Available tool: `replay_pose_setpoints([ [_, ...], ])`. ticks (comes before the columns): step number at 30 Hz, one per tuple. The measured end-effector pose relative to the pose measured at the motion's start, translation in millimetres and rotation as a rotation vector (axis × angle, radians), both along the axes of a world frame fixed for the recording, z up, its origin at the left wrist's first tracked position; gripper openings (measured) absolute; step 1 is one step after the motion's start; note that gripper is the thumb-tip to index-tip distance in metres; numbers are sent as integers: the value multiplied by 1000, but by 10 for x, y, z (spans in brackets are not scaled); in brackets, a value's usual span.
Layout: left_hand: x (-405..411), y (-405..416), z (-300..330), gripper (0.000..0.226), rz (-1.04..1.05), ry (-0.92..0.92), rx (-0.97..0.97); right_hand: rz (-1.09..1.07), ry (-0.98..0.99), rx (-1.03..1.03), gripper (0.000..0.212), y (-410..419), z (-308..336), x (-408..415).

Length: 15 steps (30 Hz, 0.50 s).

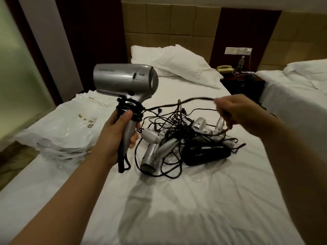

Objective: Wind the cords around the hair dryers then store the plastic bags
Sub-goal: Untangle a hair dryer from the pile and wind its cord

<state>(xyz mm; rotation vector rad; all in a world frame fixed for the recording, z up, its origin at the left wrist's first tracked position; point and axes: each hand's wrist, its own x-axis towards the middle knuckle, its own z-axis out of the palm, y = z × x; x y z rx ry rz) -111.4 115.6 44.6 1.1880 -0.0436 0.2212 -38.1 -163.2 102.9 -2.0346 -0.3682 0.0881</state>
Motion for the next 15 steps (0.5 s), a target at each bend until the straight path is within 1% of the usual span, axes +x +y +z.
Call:
replay_pose_setpoints([
  [1,-8,7,-4,44,-19,0,-7,51,95,-208,34,-12,10,5],
  [2,-12,13,-15,55,-46,-4,-11,97,189,-476,27,-33,-87,31],
  [3,-15,21,-32,69,-74,2,-6,143,236,-758,20,-34,-204,56],
  [4,-24,20,-48,79,-104,16,1,170,207,-947,18,-7,-333,84],
  [5,-35,11,-62,81,-134,39,-1,191,118,-1041,27,53,-449,84],
  [6,-41,-3,-78,74,-161,66,-12,181,53,-970,43,134,-538,77],
  [8,-51,-59,-87,54,-216,119,-28,145,-56,-700,74,396,-608,-22],
  [9,-64,-103,-73,48,-240,133,-33,168,-107,-604,82,559,-605,-108],
  [11,-94,-179,-25,40,-284,149,-54,246,-108,-539,86,863,-699,-195],
  [12,-107,-194,-4,38,-296,150,-62,284,-70,-505,80,971,-778,-205],
  [13,-120,-188,17,38,-296,143,-60,326,-21,-456,63,1041,-858,-222],
  [15,-129,-124,37,38,-257,137,-10,361,69,-345,12,1090,-978,-306],
])
